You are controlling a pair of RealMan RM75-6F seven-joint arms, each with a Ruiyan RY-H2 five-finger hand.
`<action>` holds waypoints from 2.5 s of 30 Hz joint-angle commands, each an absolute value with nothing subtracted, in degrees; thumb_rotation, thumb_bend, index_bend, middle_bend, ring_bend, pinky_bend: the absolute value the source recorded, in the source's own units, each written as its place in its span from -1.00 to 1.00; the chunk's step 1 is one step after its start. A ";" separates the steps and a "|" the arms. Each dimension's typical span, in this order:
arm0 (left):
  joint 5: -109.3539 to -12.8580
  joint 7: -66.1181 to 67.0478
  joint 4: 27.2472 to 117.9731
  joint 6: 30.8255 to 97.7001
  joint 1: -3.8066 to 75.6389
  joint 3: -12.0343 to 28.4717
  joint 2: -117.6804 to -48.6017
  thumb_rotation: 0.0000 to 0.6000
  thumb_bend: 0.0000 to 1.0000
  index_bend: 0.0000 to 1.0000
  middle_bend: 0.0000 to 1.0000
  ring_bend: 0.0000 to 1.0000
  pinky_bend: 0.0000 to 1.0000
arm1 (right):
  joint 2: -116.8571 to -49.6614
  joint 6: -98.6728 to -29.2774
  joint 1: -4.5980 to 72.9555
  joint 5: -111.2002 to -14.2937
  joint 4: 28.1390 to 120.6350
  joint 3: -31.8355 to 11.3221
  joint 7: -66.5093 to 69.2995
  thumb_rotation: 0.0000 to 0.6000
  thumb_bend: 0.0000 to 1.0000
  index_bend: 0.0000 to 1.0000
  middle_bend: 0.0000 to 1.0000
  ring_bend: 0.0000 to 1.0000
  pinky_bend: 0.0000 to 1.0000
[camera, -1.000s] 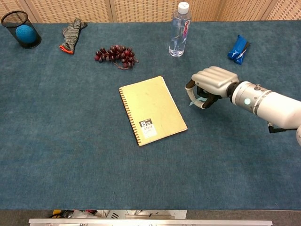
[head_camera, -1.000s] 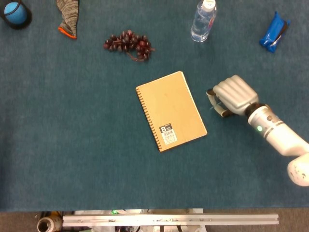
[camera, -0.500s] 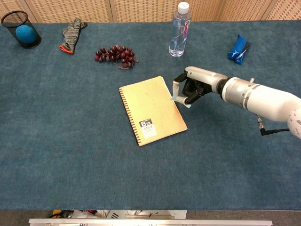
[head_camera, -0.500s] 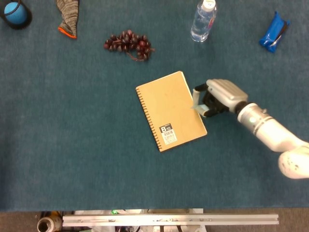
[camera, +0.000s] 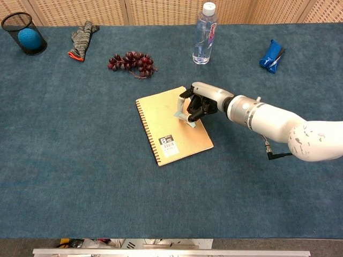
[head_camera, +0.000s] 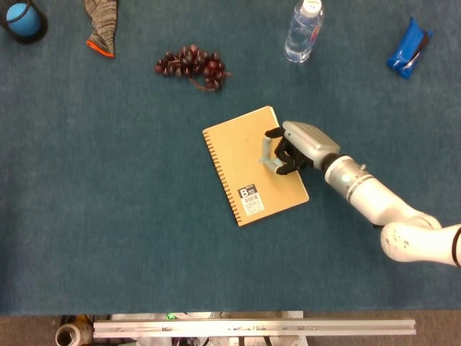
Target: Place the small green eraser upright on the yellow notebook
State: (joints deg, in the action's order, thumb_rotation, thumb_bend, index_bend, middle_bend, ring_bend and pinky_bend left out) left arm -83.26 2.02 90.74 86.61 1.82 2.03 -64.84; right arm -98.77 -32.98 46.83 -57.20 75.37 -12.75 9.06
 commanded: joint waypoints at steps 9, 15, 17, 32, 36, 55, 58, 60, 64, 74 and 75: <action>-83.44 1.12 90.31 86.22 1.94 2.05 -64.61 1.00 -0.37 -0.60 -0.50 -0.60 -0.61 | -101.33 -34.02 49.66 -52.50 74.57 -13.42 4.74 1.00 -0.20 0.25 1.00 1.00 1.00; -83.41 0.76 90.21 86.01 1.87 1.95 -64.36 1.00 -0.37 -0.60 -0.50 -0.60 -0.61 | -101.67 -34.84 51.16 -49.47 74.77 -12.72 0.89 1.00 -0.20 0.18 1.00 1.00 1.00; -83.35 0.64 90.18 85.95 1.85 1.95 -64.32 1.00 -0.37 -0.60 -0.50 -0.60 -0.61 | -101.69 -35.22 51.46 -48.75 74.94 -12.47 -0.11 1.00 -0.20 0.15 1.00 1.00 1.00; -83.62 0.56 90.47 85.87 2.00 2.07 -64.16 1.00 -0.37 -0.60 -0.50 -0.60 -0.61 | -101.36 -36.38 52.28 -45.33 75.98 -11.33 -3.72 1.00 -0.24 -0.22 1.00 1.00 1.00; -83.64 0.66 90.61 85.87 2.00 2.06 -64.06 1.00 -0.37 -0.60 -0.50 -0.60 -0.61 | -101.22 -36.58 52.11 -45.88 76.03 -11.67 -3.25 1.00 -0.36 -0.27 1.00 1.00 1.00; -83.87 0.97 91.32 86.03 1.90 1.97 -63.70 1.00 -0.37 -0.60 -0.51 -0.60 -0.61 | -102.18 -43.35 51.59 -52.13 73.42 -11.64 -7.60 1.00 -0.59 -0.28 1.00 1.00 1.00; -83.87 0.82 91.25 86.18 1.73 1.89 -63.63 1.00 -0.37 -0.60 -0.50 -0.60 -0.61 | -102.88 -43.36 51.82 -51.88 73.06 -11.76 -8.43 1.00 -0.61 -0.28 1.00 1.00 1.00; -83.74 0.64 91.17 86.24 1.62 1.88 -63.60 1.00 -0.37 -0.60 -0.51 -0.60 -0.61 | -103.22 -43.54 51.83 -51.76 72.81 -11.75 -8.95 1.00 -0.61 -0.28 1.00 1.00 1.00; -83.55 0.29 90.80 86.19 1.42 1.77 -63.63 1.00 -0.37 -0.60 -0.51 -0.60 -0.61 | -104.24 -43.71 52.01 -51.43 71.40 -11.64 -10.33 1.00 -0.61 -0.28 1.00 1.00 1.00; -83.52 -0.28 90.31 86.15 1.27 1.72 -63.59 1.00 -0.37 -0.60 -0.51 -0.60 -0.61 | -107.57 -43.64 52.88 -51.57 66.74 -12.65 -11.57 1.00 -0.61 -0.28 1.00 1.00 1.00; -83.48 -0.38 90.24 86.14 1.24 1.73 -63.59 1.00 -0.37 -0.60 -0.51 -0.60 -0.61 | -108.01 -43.67 52.97 -51.68 66.05 -12.72 -11.73 1.00 -0.61 -0.28 1.00 1.00 1.00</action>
